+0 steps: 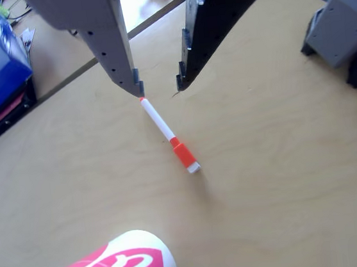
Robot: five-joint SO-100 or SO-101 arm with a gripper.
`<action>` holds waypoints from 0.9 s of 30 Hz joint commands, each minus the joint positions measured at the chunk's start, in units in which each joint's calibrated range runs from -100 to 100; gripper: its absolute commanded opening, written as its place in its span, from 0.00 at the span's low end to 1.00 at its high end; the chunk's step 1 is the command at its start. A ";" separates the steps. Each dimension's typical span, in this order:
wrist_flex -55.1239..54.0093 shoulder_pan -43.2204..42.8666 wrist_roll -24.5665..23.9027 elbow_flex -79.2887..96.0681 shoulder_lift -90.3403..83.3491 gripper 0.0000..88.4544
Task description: Grab the pen and place it in the cup.
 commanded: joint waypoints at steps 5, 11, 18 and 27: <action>-5.88 0.47 1.37 -2.91 9.15 0.16; -10.95 0.72 1.37 -2.82 15.54 0.16; -15.00 2.31 1.48 -2.18 19.19 0.16; -17.40 2.89 3.11 -2.09 22.76 0.16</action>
